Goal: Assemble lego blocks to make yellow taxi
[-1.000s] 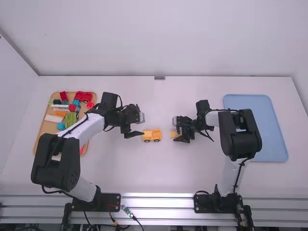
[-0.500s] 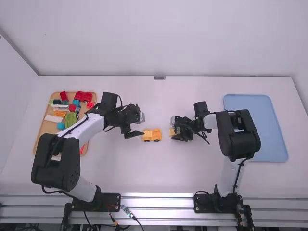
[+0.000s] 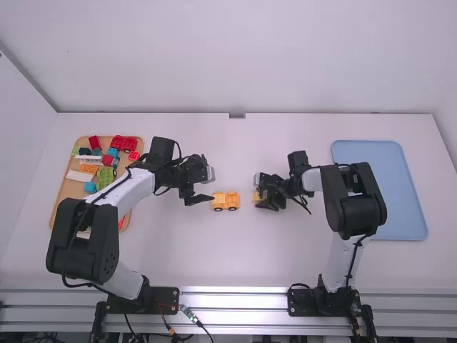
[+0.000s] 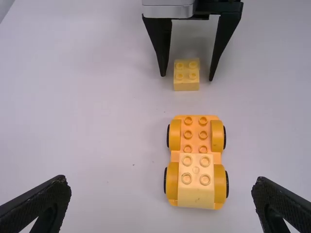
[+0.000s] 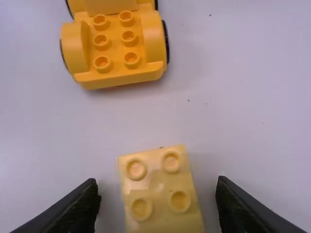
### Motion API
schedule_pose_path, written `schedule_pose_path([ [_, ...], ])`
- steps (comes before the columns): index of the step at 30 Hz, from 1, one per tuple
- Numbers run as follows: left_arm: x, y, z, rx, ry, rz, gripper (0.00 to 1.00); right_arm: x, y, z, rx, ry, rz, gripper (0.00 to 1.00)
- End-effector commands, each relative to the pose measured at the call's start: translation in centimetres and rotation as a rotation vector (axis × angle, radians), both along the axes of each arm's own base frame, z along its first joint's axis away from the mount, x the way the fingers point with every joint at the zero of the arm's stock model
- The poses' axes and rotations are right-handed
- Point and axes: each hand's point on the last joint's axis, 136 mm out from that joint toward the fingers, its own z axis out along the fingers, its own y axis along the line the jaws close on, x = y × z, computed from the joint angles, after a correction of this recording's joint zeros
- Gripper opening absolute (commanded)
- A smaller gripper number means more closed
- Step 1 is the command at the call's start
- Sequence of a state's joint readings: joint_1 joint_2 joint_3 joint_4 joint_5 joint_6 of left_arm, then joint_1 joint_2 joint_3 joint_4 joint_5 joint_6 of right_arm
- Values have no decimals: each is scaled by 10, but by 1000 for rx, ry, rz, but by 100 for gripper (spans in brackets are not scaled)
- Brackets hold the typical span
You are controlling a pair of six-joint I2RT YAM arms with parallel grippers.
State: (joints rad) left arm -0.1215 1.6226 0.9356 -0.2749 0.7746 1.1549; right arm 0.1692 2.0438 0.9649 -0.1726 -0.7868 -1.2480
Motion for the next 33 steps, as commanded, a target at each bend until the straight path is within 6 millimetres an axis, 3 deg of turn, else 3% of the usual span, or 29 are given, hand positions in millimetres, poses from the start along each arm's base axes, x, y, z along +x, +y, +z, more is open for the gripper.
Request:
schedule_pose_path([
  [1, -6, -3, 4, -24, 7, -13, 99, 4, -1, 3, 1, -14, 30, 65],
  [8, -7, -3, 3, -23, 14, -12, 99, 4, 3, 8, 4, -1, 49, 59],
  [24, -6, 0, 0, -8, 31, 15, 99, 4, 1, 7, -7, -1, 46, 30],
  [33, -5, 0, 1, -10, 30, 15, 99, 4, 3, 8, 6, 3, 42, 26],
])
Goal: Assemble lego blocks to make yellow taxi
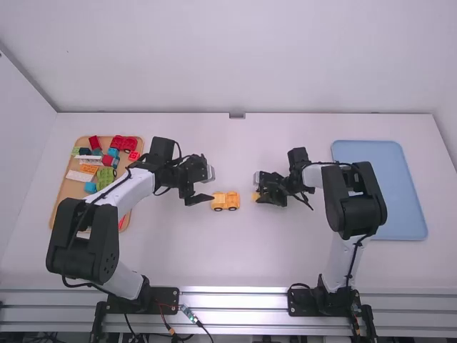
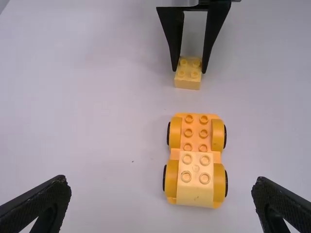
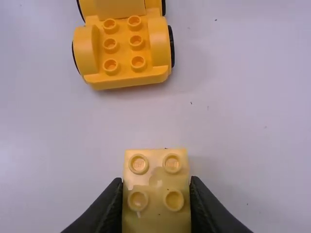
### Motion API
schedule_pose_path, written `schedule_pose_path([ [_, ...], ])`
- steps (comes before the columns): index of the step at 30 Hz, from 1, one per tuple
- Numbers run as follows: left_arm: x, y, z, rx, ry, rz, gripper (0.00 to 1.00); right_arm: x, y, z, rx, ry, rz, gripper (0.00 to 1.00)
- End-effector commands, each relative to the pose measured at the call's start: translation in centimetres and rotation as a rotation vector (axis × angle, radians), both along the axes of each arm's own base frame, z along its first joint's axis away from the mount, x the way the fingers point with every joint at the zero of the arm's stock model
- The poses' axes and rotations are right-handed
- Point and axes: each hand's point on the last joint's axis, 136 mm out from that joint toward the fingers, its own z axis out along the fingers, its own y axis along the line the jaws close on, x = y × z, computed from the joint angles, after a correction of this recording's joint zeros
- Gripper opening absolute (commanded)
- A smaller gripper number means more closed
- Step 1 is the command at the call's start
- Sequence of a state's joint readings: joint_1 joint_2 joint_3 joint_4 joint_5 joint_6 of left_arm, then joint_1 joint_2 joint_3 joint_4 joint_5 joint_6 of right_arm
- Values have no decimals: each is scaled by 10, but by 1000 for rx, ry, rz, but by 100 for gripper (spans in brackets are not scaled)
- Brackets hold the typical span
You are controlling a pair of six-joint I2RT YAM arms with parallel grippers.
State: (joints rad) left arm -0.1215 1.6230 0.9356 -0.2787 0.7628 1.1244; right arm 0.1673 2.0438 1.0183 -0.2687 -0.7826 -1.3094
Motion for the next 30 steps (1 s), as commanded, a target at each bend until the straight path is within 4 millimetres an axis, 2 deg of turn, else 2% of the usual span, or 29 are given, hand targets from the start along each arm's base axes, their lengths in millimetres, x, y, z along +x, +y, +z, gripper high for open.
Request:
schedule_pose_path([
  [1, -7, -2, 1, -13, 12, -11, 99, 2, 5, 3, 29, 5, 5, 27],
  [3, -12, -1, -3, -1, 8, -31, 99, 1, 7, 11, 51, 7, 9, 31],
  [6, -19, -1, -13, 8, -3, -55, 99, 1, 9, 24, 60, 13, 11, 32],
  [13, -20, -2, -37, -7, -25, -47, 99, 1, 20, 37, 45, 13, 46, 22],
  [19, -6, -1, -63, -50, 27, 56, 99, 1, 34, 44, 50, -6, 80, 22],
  [23, -3, -7, -70, -70, 61, 71, 99, 1, 38, 49, 47, 4, 92, 22],
  [30, -7, -16, -74, -98, 114, -8, 99, 3, 42, 55, 64, -1, 100, 22],
])
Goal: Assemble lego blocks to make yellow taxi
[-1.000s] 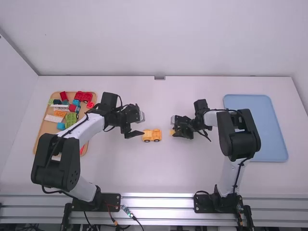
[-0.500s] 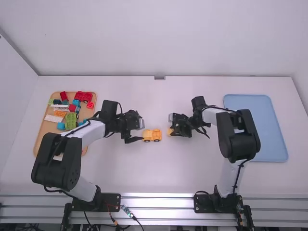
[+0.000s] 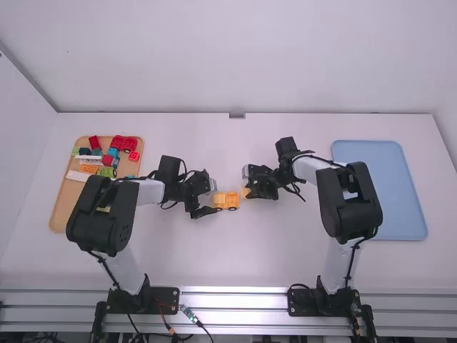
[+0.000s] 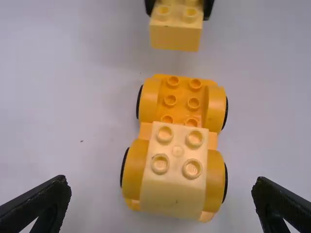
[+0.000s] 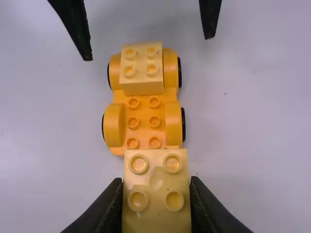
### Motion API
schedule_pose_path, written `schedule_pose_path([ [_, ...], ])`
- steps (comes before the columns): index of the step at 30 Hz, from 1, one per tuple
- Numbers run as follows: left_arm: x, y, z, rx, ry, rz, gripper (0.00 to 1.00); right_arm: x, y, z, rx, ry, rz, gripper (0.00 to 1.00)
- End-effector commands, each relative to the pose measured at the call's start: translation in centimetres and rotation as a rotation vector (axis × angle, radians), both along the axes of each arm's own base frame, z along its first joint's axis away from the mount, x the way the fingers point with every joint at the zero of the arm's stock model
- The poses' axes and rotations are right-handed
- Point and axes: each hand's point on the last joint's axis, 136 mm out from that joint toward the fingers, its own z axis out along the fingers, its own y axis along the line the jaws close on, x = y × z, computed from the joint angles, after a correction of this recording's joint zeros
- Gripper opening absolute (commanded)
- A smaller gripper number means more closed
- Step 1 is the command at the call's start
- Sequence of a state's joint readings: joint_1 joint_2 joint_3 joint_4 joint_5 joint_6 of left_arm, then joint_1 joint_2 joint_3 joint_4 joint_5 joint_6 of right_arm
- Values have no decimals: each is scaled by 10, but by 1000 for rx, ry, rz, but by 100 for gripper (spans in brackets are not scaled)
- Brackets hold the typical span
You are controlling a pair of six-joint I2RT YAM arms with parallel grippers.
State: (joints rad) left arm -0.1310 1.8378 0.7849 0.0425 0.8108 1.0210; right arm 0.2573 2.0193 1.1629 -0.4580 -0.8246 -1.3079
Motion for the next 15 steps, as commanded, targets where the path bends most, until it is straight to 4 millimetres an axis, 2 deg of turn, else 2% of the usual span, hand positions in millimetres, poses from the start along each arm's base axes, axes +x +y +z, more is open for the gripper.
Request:
schedule_pose_path([
  [1, 4, -8, 6, -39, -11, -38, 99, 5, 5, 16, 33, -28, 5, 22],
  [11, -3, -15, -8, 7, -21, -78, 100, -1, 18, 16, 30, -8, 9, 22],
  [15, -6, -18, -16, 70, -23, -86, 95, -4, 24, 14, 17, -14, 27, 21],
])
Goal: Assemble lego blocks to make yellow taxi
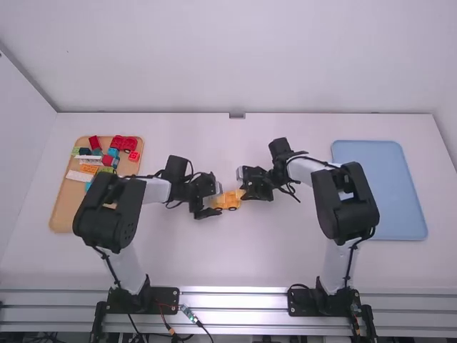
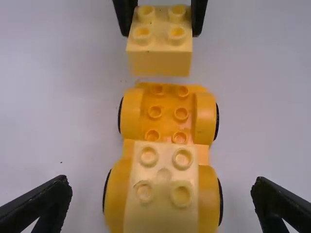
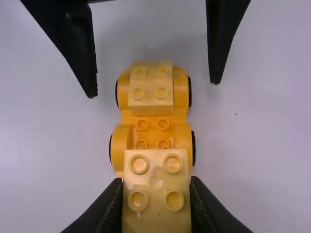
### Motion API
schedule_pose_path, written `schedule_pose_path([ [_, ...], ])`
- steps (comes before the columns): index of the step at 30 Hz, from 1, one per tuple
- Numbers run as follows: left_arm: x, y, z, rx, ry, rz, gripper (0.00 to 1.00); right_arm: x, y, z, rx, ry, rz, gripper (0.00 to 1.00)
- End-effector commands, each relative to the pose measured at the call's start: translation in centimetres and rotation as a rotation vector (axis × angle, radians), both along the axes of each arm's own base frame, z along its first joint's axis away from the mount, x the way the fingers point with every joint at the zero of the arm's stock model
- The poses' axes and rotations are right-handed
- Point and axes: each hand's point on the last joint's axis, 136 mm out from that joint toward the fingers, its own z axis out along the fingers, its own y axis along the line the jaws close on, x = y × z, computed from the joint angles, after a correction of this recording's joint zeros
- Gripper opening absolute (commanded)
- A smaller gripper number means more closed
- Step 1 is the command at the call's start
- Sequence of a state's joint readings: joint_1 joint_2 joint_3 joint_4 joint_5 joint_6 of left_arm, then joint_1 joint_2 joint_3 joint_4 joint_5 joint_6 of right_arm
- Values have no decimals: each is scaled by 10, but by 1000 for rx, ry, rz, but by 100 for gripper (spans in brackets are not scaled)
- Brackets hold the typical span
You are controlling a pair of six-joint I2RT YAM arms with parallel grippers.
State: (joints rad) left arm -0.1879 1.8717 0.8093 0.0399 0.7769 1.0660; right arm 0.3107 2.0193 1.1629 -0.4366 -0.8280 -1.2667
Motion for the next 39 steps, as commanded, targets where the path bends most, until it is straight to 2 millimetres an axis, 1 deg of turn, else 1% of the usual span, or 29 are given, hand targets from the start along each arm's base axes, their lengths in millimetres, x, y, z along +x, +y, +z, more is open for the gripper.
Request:
schedule_pose_path([
  [1, -4, -4, -9, 40, 1, -17, 93, 4, 6, 13, 11, -26, 3, 21],
  [4, 0, -1, -13, 81, 3, 14, 92, 4, 4, 13, 11, -23, -1, 21],
  [5, 2, 3, -16, 104, 13, 41, 91, 5, 3, 13, 11, -20, -5, 21],
  [8, 4, 6, -17, 108, 19, 58, 88, 3, 3, 12, 8, -14, -5, 20],
  [11, 3, 6, -17, 111, 17, 56, 82, 3, 2, 12, 6, -10, -6, 21],
  [17, 3, 5, -17, 111, 16, 53, 77, 0, 6, 12, 9, -10, 7, 20],
  [19, 3, 5, -17, 111, 16, 54, 74, -1, 8, 13, 11, -10, 11, 20],
  [20, 4, 7, -17, 111, 16, 60, 71, -1, 7, 13, 12, -9, 10, 19],
  [22, 5, 7, -17, 110, 14, 60, 70, -1, 8, 13, 15, -8, 11, 19],
  [24, 5, 4, -17, 109, 9, 54, 63, -3, 9, 14, 21, -5, 15, 18],
  [32, 5, 3, -16, 104, 2, 53, 62, -6, 16, 14, 20, -15, 35, 17],
  [34, 5, 3, -16, 105, 3, 52, 61, -5, 19, 14, 26, -27, 41, 15],
  [37, 6, 5, -16, 104, 4, 57, 60, 3, 24, 10, 15, -40, -6, 15],
  [39, 5, 3, -16, 105, 3, 52, 60, 6, 27, 3, -3, -51, -43, 14],
])
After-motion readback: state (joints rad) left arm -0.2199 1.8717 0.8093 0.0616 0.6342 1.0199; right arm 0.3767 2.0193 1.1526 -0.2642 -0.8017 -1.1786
